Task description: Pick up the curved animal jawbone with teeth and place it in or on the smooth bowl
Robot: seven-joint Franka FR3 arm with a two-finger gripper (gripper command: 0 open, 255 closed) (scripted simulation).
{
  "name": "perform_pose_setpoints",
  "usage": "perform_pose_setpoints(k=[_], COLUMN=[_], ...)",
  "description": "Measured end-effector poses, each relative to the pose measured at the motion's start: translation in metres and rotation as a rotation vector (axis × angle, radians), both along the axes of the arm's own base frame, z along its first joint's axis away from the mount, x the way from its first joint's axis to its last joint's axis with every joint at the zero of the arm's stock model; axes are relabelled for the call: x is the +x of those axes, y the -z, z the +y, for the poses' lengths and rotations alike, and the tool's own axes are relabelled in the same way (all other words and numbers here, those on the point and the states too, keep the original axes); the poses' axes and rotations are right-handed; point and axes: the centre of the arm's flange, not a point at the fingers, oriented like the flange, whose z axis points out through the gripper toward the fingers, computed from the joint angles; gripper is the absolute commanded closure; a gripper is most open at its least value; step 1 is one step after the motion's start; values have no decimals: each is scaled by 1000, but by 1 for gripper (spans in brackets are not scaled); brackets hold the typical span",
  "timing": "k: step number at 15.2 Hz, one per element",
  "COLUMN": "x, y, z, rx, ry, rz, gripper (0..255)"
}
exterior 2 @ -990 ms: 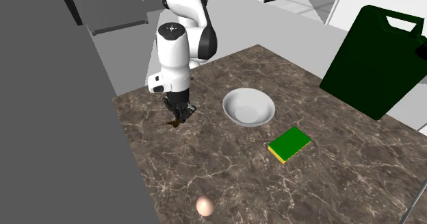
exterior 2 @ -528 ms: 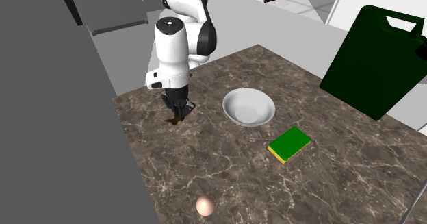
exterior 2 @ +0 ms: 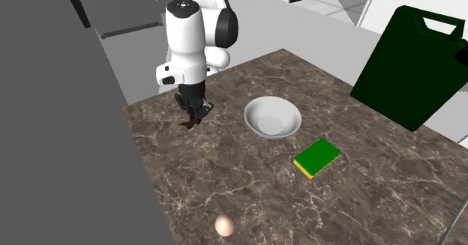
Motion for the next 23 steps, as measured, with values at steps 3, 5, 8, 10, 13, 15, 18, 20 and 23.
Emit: perform_pose_setpoints(k=[3,5,8,10,13,15,18,20,23], x=[1,3,3,1,1,-4,-28,-48,-73], y=[-16,-26,-43,-54,-69,-74,-74,-74,-73], z=[0,0,-1,0,-1,3,27,44,74], rx=[0,0,0,0,0,0,0,0,0], ry=[0,0,0,0,0,0,-1,-2,-2], rz=[0,0,0,0,0,0,0,0,0], gripper=[255,255,255,255,255,255,255,255,255])
